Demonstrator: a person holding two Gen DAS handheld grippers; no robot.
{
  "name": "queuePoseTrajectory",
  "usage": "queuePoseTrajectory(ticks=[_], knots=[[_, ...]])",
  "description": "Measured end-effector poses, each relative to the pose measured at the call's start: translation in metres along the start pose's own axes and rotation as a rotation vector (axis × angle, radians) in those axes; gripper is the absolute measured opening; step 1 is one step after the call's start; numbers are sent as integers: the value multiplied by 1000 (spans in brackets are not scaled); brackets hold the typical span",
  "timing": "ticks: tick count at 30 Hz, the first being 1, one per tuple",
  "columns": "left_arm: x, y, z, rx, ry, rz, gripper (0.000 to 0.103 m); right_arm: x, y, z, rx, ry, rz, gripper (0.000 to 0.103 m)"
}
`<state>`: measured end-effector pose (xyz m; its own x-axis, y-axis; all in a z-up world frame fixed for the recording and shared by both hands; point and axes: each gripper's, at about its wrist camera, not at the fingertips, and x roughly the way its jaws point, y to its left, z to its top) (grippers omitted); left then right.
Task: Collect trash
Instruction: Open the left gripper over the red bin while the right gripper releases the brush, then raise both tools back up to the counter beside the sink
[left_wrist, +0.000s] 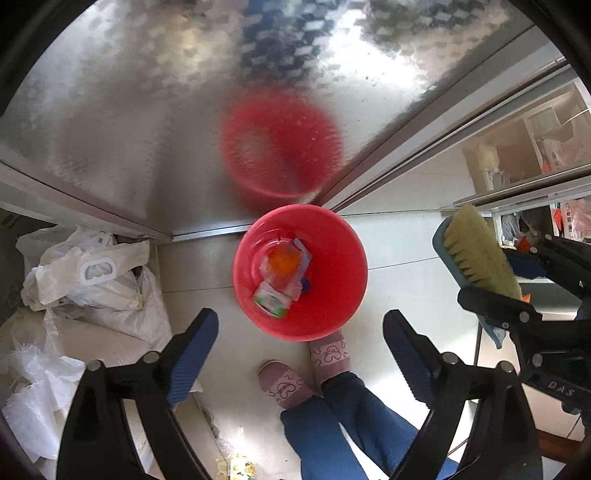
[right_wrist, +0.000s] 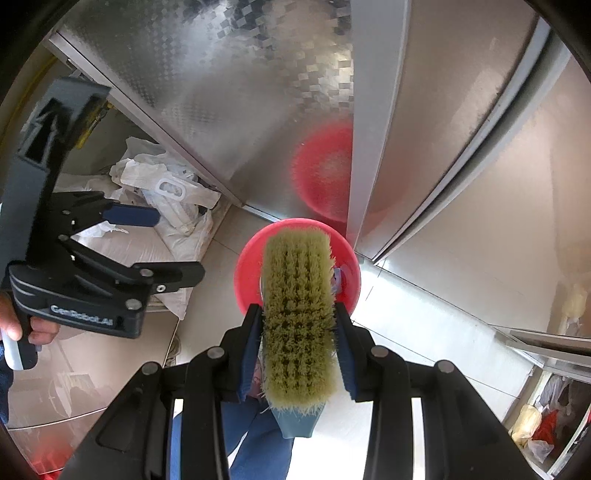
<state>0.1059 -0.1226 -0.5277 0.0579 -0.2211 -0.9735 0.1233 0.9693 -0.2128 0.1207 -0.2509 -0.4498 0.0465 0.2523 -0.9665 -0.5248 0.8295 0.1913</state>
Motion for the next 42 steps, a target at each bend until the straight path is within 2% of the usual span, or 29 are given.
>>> queuePoseTrajectory(ticks=[1, 8, 12, 19, 23, 25, 26, 35, 42], knots=[[-3, 1, -1, 1, -6, 14, 103, 0, 1, 0, 2, 0, 2, 35], [-30, 18, -14, -51, -47, 52, 103, -2, 7, 4, 2, 11, 38, 35], [-33, 26, -19, -36, -43, 94, 103, 3, 14, 9, -21, 18, 41, 35], [-29, 45, -28, -80, -27, 94, 103, 11, 23, 14, -57, 32, 33, 36], [-39, 50, -34, -114, -68, 143, 103, 12, 27, 14, -65, 44, 21, 36], [-42, 51, -36, -119, -72, 142, 103, 9, 27, 14, -62, 29, 13, 66], [-44, 52, -37, -120, -74, 140, 103, 5, 28, 13, -61, 9, 12, 71], [-59, 44, -43, -103, -83, 148, 103, -11, 33, 10, -93, -28, 30, 91], [-102, 28, -49, -102, -112, 153, 103, -50, 40, 9, -106, -42, 37, 100]])
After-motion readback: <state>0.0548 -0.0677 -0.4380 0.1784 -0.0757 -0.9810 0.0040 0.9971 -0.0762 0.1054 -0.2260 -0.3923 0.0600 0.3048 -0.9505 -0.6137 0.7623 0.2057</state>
